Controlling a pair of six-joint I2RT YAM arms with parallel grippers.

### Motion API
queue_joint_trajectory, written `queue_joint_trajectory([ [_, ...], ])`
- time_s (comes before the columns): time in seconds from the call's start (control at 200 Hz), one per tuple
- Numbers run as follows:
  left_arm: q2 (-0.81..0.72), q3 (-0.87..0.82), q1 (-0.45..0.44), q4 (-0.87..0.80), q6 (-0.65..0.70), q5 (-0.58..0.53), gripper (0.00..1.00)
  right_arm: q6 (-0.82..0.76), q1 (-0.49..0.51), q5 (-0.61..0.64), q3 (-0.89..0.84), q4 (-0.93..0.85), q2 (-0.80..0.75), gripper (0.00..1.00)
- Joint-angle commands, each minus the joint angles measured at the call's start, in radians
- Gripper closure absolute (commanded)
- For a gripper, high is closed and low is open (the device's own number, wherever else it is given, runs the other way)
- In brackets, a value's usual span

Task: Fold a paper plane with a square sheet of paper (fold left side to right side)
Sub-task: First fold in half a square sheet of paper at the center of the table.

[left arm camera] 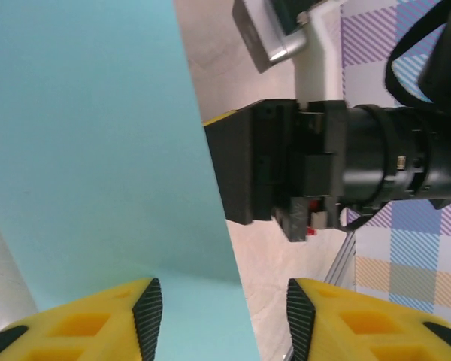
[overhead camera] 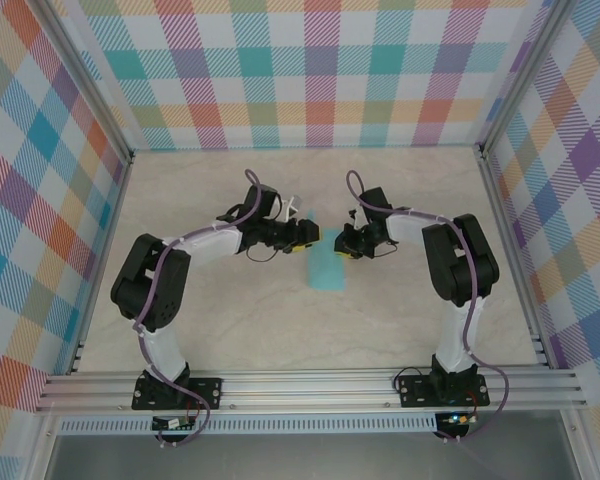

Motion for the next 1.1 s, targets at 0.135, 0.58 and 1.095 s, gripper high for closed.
queue_joint_trajectory([
  [0.135,0.051,0.024,-0.022,0.053,-0.024,0.034,0.61,0.022,0.003,-0.045,-0.006,0.026,0.005,0.83],
  [0.58,0.081,0.027,-0.032,0.043,-0.021,0.01,0.76,0.089,-0.034,-0.158,-0.063,0.148,-0.185,0.74],
  [1.095,0.074,0.031,-0.035,0.035,-0.018,0.001,0.78,0.153,-0.011,-0.236,-0.08,0.211,-0.082,0.71],
])
